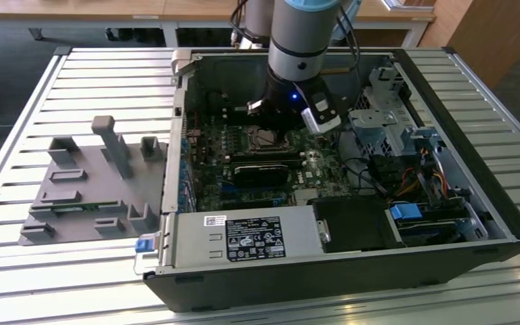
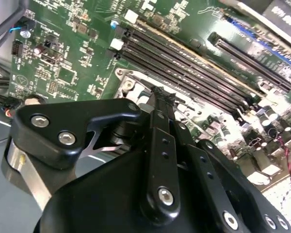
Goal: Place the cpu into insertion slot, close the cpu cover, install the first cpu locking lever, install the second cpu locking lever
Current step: 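Install the second cpu locking lever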
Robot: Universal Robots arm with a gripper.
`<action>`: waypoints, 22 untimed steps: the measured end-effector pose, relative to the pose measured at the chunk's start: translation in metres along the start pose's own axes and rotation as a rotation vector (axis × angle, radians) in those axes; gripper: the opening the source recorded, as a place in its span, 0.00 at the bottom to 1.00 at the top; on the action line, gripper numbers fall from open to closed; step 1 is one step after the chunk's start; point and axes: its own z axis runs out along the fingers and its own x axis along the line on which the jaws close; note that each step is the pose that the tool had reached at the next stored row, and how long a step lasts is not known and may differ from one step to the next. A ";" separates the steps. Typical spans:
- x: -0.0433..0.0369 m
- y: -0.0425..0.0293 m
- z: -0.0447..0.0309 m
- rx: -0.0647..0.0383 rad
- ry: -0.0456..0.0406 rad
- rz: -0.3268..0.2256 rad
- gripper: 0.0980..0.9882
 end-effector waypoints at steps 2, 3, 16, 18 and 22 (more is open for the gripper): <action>0.0036 -0.0012 0.0001 0.000 0.0001 0.000 0.01; 0.0064 -0.0017 0.0001 0.000 0.0001 0.000 0.01; 0.0224 -0.0066 0.0109 -0.019 0.0010 -0.001 0.01; 0.0243 -0.0094 0.0108 -0.037 0.0017 -0.001 0.01; 0.0283 -0.0159 0.0103 -0.060 0.0026 -0.001 0.01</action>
